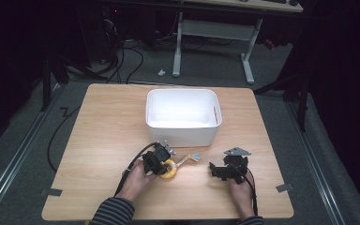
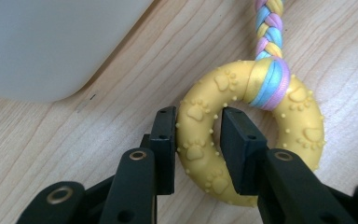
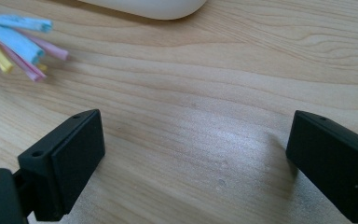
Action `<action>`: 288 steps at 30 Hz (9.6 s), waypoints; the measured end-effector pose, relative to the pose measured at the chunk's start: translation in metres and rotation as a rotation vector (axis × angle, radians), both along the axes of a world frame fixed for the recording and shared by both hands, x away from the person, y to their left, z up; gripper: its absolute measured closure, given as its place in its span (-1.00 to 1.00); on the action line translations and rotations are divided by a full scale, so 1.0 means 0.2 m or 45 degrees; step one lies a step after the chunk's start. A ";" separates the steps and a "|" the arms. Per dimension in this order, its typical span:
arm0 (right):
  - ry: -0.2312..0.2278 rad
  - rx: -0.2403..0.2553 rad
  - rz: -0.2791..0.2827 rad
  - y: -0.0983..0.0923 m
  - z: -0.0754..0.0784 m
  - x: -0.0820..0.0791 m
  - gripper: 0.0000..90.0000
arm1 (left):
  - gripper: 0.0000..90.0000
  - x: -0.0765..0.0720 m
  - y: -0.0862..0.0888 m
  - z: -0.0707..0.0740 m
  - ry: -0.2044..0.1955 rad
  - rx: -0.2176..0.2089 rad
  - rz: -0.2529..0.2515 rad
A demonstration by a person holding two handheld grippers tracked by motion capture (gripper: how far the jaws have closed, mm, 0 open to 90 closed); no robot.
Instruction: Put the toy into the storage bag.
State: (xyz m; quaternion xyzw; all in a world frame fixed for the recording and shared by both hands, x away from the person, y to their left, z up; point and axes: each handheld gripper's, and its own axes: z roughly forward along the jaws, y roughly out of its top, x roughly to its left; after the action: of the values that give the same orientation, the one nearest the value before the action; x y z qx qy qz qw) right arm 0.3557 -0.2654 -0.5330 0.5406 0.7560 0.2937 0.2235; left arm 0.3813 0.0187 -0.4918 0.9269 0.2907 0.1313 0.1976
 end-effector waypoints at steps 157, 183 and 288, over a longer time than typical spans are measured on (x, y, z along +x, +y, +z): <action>-0.002 0.001 0.033 0.01 0.00 -0.01 -0.90 | 0.53 0.58 0.10 0.62 0.054 -0.446 0.279; 0.000 0.002 0.039 0.01 0.00 -0.01 -0.90 | 0.52 0.60 -0.03 0.49 0.148 -0.284 0.219; 0.000 0.001 0.051 0.02 0.00 -0.01 -0.90 | -0.14 0.11 0.57 0.52 -0.103 -0.557 0.428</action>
State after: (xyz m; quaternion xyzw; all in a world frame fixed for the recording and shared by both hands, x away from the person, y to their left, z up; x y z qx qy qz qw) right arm 0.3536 -0.2624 -0.5330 0.5255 0.7666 0.2985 0.2172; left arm 0.4037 0.1332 -0.3869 0.7950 0.4538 0.1332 0.3800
